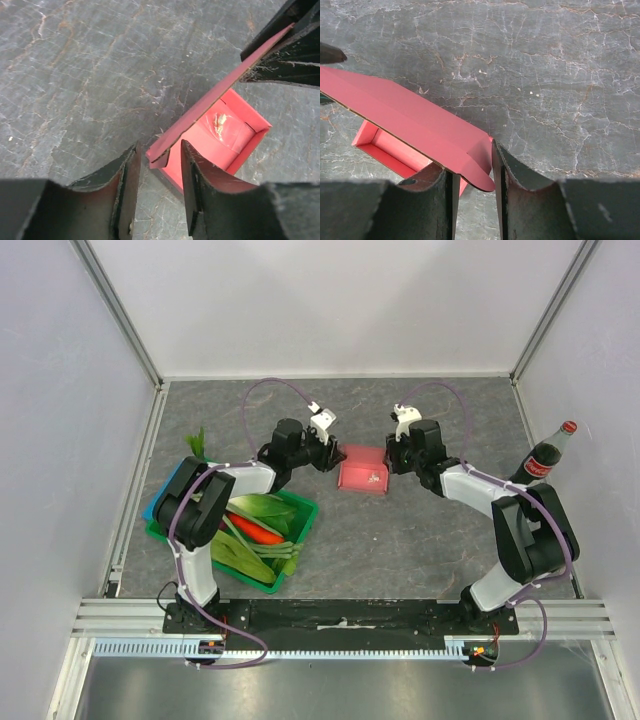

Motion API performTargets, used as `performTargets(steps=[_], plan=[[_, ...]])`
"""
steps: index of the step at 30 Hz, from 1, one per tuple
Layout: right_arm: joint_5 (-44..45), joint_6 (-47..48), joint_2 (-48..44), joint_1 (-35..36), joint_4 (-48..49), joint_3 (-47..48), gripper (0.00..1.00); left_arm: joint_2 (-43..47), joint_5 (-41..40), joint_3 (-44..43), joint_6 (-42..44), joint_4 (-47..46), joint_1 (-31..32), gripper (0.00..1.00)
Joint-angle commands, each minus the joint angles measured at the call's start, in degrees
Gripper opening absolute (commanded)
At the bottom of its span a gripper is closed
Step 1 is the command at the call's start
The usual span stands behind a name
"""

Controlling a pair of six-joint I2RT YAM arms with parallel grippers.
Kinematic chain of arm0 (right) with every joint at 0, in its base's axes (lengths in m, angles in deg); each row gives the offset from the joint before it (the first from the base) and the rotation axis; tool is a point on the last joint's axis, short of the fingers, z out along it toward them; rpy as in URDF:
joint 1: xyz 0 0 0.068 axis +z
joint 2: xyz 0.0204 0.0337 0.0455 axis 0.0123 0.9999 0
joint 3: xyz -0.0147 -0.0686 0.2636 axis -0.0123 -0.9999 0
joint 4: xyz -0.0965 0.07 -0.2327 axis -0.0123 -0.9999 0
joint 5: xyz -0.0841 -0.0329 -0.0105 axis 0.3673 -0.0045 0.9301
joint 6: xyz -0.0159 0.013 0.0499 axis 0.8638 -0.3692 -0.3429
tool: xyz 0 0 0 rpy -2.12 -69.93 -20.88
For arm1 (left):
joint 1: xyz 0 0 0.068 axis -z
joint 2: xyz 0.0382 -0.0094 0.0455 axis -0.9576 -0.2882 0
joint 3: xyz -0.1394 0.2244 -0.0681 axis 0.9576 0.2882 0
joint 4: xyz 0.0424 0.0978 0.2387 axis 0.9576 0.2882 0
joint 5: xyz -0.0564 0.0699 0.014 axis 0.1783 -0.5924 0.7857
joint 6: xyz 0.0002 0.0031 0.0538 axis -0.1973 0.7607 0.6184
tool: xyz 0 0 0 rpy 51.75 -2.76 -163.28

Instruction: Fold the paper box

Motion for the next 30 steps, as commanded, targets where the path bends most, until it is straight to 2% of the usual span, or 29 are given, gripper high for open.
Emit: performTargets(steps=[1,4,7,8,14,16,19,20,21,23,25,30], plan=[[-2.2,1.6,0.1,-0.2,2.3,2.5,0.37,-0.4,5.3,-1.7,1.2,-0.9,0.1,0.41],[-2.5,2.0,0.3,-0.1,1.6,2.9,0.32,-0.5,5.8,-2.4,1.0,0.3,0.1,0.32],[-2.2,2.4,0.2,-0.1,1.4,2.6,0.25,0.2,4.7,-1.4,0.8,-0.1,0.3,0.27],[-2.2,2.5,0.2,-0.1,1.3,2.7,0.2,0.2,3.9,-1.3,0.8,-0.1,0.3,0.26],[-2.1,1.9,-0.2,0.0,1.1,2.5,0.06,0.8,-1.7,-1.8,1.0,1.8,1.6,0.11],[-0.8,1.5,-0.4,0.7,0.5,2.5,0.02,0.9,-4.6,-2.5,0.7,3.6,2.8,0.03],[5.8,-0.8,-1.6,2.1,0.2,1.5,0.0,1.5,-15.1,-3.6,-2.9,5.0,5.6,0.02],[8.9,-1.4,-2.0,3.3,0.7,1.0,0.0,1.6,-22.7,-3.7,-4.3,5.6,6.5,0.02],[11.4,-2.0,-2.5,4.0,2.2,0.3,0.0,2.1,-24.3,-3.9,-5.5,6.0,7.9,0.02],[16.7,-5.2,-3.9,6.4,4.4,-1.8,0.0,2.6,-34.0,-3.9,-11.1,6.6,9.2,0.02],[23.5,-7.4,-5.3,7.8,6.1,-4.1,0.0,2.8,-38.8,-4.0,-16.2,6.9,11.0,0.02],[36.7,-13.8,-6.2,12.9,9.6,-6.2,0.0,1.0,-49.7,-3.9,-18.4,0.8,16.0,0.02]])
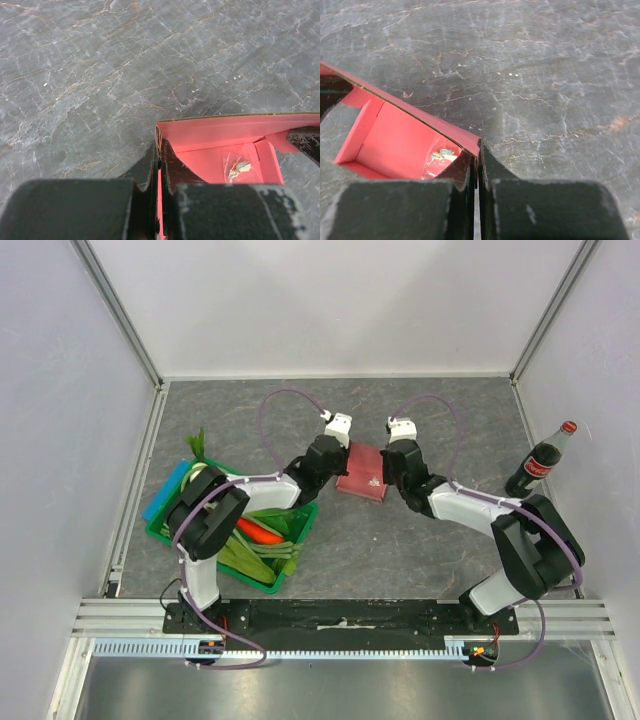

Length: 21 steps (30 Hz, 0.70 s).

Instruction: Fold the paper box

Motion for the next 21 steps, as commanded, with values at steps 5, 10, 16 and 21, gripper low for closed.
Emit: performTargets(steps=[5,10,16,21], plan=[[25.7,-12.8,-1.8,6.1,4.7,-1.6,0.0,-0.8,-18.6,1.0,-3.0,-11.1,7.1,0.02],[27.4,-18.5,-1.5,6.5,3.0,-3.0,0.0,-0.2,-18.5,3.2,-3.9,-12.0,7.2,0.02],[30.6,-21.3,-0.1,7.8,5.3,-6.0,0.0,-0.2,-18.1,6.3,-4.7,-14.5,8.1,0.02],[33.7,-22.9,-0.1,9.1,9.9,-9.2,0.0,-0.3,-18.5,10.1,-4.6,-20.4,9.0,0.02]])
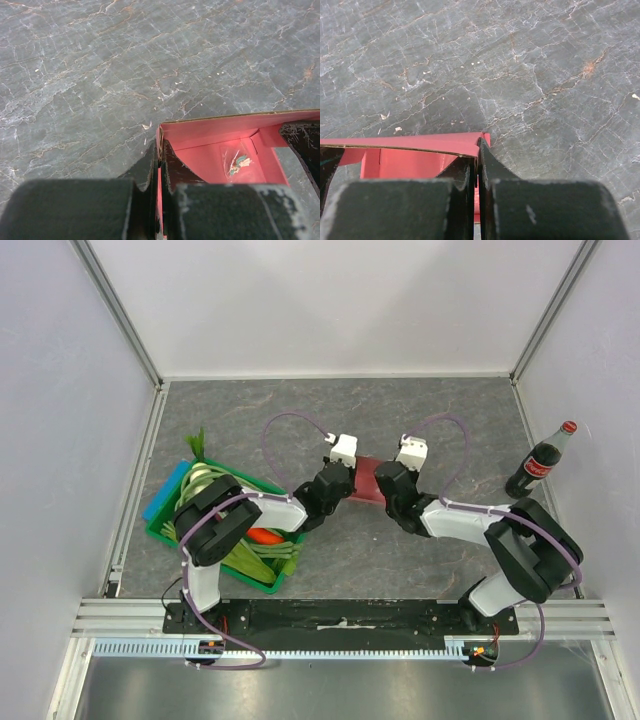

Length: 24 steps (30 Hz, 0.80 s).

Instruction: Fold the paper box

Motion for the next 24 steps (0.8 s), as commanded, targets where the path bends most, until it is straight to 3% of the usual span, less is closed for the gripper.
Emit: performTargets(steps=[1,6,13,19,24], plan=[[8.4,-3.7,0.2,1.0,5.4,-3.6,0.0,0.2,-3.3,3.9,-2.0,-8.4,0.6,0.02],[11.4,-2.6,-1.1,3.3,12.4,-8.7,0.0,-0.1,-4.3,6.4,-2.2,-12.1,1.7,0.02],[14.7,-3.3,0.2,6.2,15.7,-11.8,0.0,-1.0,-7.2,6.3,-4.4,-9.1,3.7,0.02],[17.2,-6.2,0.9,8.5,14.4,-12.4,0.0,-2.7,-14.6,2.8,-6.9,-2.0,6.8,0.02],[18.0,-7.7,0.3,9.1,12.9,-13.3,0.0,-4.8,-17.4,3.2,-7.3,-3.8,8.1,0.02]])
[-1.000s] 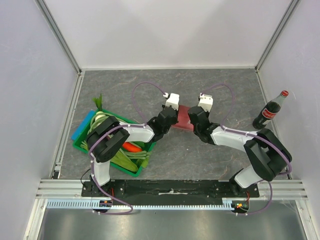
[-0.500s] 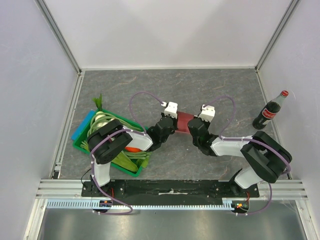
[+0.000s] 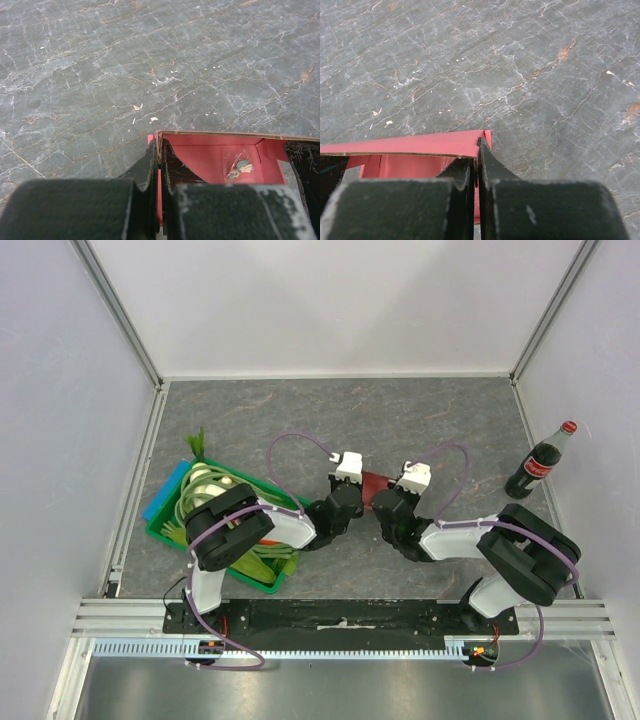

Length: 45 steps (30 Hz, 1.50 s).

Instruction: Fold the paper box

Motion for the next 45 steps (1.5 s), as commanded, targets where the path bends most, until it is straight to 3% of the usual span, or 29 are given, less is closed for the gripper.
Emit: performTargets(steps=[1,7,15,20,25,28,30,31,33,37,39,45], plan=[[3.5,-5.0,0.4,0.6,-2.8,-2.5,0.0,-3.5,-4.6,0.6,-4.6,2.4,0.7,0.02],[3.0,-4.3,0.1,0.9,-2.5,-4.5,0.01,-5.2,-2.8,7.0,-1.3,-10.6,1.0,0.02],[-0.8,-3.0,-1.4,0.9,-3.4,-5.7,0.06,-7.3,-5.8,8.6,3.5,-16.9,2.1,0.02],[-3.6,-7.5,-8.4,1.2,-17.4,-5.0,0.4,-8.5,-9.2,8.6,6.4,-20.1,3.1,0.02],[-14.8,-8.6,-22.9,1.4,-35.6,-4.9,0.67,-9.2,-10.9,8.5,7.8,-21.2,3.4,0.02],[-24.9,-6.9,-32.8,1.3,-42.8,-5.1,0.79,-9.1,-11.5,8.4,9.5,-22.3,3.8,0.02],[-26.9,-8.1,-38.9,1.3,-48.0,-2.9,0.84,-9.2,-11.7,8.0,10.5,-23.0,3.9,0.02],[-28.1,-8.5,-40.6,0.7,-50.8,-1.9,0.96,-9.2,-12.1,7.9,10.8,-23.0,4.1,0.02],[-35.0,-8.3,-42.8,-2.1,-51.0,1.5,0.98,-9.3,-12.4,7.8,11.4,-23.1,4.3,0.02],[-58.8,-6.2,-34.7,-22.0,-46.2,8.7,0.98,-9.9,-13.0,7.5,12.3,-23.8,4.6,0.02],[-66.8,-5.7,-26.3,-26.4,-44.6,12.3,0.98,-10.1,-13.3,7.5,12.6,-24.0,4.8,0.02],[-67.3,-8.4,-15.1,-28.2,-32.1,12.2,0.98,-10.2,-14.1,7.1,13.9,-25.1,5.1,0.02]])
